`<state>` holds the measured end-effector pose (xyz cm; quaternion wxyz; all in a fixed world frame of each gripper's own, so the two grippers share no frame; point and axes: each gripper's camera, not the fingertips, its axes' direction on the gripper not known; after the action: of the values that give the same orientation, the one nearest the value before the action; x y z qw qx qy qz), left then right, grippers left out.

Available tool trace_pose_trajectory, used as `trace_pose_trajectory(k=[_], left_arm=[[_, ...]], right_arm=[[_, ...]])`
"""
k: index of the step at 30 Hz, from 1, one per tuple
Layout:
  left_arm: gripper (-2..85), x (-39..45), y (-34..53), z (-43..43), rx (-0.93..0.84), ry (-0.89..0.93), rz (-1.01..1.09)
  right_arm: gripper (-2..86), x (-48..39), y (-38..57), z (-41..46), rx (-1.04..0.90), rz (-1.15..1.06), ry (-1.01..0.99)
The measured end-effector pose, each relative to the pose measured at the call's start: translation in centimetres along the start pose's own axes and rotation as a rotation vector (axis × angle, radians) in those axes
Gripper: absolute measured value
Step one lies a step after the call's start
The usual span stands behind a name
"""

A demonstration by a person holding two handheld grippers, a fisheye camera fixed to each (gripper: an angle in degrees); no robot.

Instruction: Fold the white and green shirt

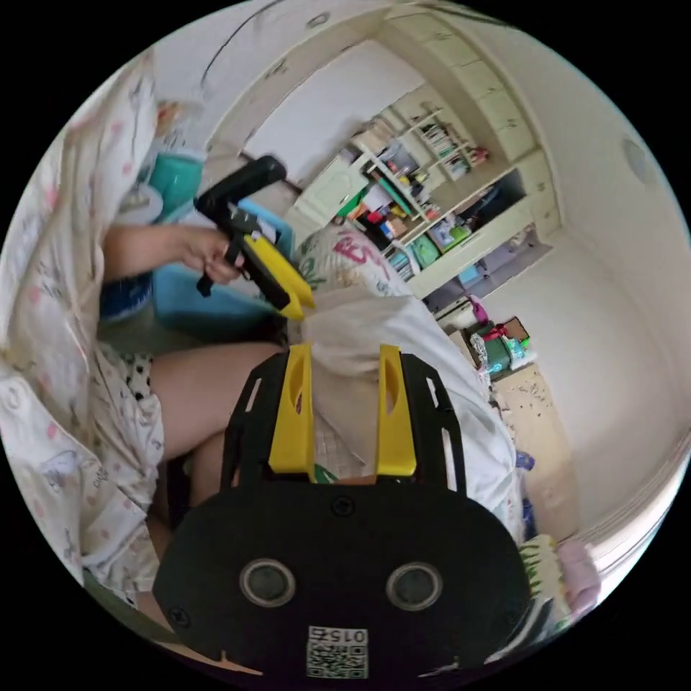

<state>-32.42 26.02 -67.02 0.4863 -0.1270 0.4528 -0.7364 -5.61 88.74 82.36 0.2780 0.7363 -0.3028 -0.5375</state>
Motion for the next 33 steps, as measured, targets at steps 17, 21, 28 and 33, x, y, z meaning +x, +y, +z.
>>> trace_pose_trajectory(k=[17, 21, 28, 33], left_arm=[[13.4, 0.9, -1.8, 0.9, 0.097, -0.057, 0.205], [13.0, 0.2, -2.8, 0.7, 0.103, -0.053, 0.214], [10.4, -1.6, -6.6, 3.0, 0.086, 0.347, 0.156], [12.6, -6.4, -9.4, 7.9, 0.038, 0.477, -0.094]], right_arm=[[-0.6, 22.0, -2.1, -4.8, 0.213, 0.840, 0.260], [-0.6, 27.5, -3.0, -4.9, 0.232, 0.950, 0.205], [-0.6, 34.4, -10.6, -5.6, 0.270, 0.995, 0.215], [-0.6, 39.5, -16.6, -6.8, 0.296, 1.022, 0.202]])
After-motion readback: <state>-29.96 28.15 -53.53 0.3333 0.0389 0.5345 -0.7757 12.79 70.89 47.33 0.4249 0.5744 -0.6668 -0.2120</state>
